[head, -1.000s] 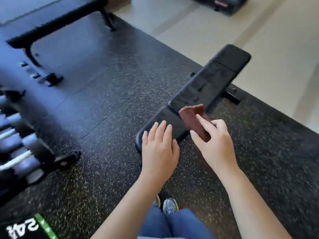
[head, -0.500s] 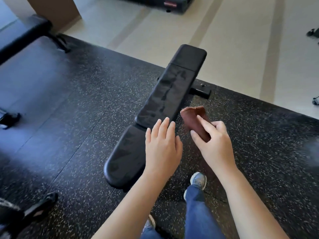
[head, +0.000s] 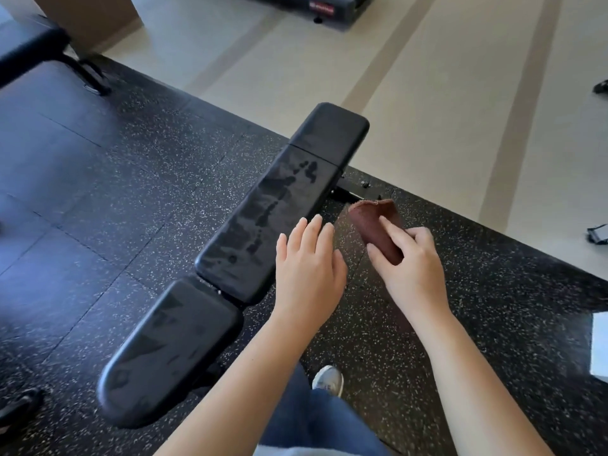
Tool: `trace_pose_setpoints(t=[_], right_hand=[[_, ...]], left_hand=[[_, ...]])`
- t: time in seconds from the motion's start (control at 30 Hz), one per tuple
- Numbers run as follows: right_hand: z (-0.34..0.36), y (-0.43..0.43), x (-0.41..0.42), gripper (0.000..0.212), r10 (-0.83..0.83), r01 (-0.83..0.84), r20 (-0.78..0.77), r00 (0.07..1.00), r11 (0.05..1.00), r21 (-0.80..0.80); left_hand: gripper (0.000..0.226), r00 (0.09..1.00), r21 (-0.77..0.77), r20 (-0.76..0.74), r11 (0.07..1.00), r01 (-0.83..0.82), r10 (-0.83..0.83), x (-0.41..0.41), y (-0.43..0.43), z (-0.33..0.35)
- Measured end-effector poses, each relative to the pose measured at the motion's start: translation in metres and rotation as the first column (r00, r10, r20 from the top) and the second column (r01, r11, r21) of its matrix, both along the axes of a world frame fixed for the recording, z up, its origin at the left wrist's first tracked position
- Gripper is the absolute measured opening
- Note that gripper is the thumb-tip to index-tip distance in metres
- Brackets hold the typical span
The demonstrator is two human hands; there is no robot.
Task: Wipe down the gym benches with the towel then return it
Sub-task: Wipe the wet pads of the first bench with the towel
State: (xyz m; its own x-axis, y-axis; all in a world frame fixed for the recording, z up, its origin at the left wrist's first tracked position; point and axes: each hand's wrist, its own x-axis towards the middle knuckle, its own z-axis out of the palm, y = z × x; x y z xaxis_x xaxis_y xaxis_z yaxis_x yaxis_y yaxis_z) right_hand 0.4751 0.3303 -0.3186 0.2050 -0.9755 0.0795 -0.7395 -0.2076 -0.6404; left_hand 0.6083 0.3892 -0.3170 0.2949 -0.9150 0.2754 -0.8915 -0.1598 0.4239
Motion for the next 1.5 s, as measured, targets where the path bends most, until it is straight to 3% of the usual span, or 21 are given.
trace_pose_setpoints(t=[0.67,1.0,1.33,1.5], right_hand=[[-0.013,-0.333,0.096,0.05,0.138,-0.138,-0.02,0.99,0.99,0.015],[-0.039,-0.452,0.112,0.049,0.269,-0.268,-0.025,0.963,0.963,0.041],[-0.114,-0.613,0.099,0.049,0.608,-0.599,-0.066,0.791,0.792,0.121],[-0.183,-0.666,0.089,0.048,0.676,-0.665,-0.119,0.727,0.737,0.124]], left_hand=[[0.037,0.995,-0.011,-0.013,0.995,-0.103,0.103,0.087,-0.329,-0.013],[0.038,0.969,0.024,0.011,0.969,-0.246,0.246,0.094,-0.423,-0.035],[0.042,0.846,0.139,0.048,0.836,-0.532,0.53,0.042,-0.539,-0.123],[0.04,0.784,0.211,0.014,0.765,-0.609,0.621,0.018,-0.587,-0.192]])
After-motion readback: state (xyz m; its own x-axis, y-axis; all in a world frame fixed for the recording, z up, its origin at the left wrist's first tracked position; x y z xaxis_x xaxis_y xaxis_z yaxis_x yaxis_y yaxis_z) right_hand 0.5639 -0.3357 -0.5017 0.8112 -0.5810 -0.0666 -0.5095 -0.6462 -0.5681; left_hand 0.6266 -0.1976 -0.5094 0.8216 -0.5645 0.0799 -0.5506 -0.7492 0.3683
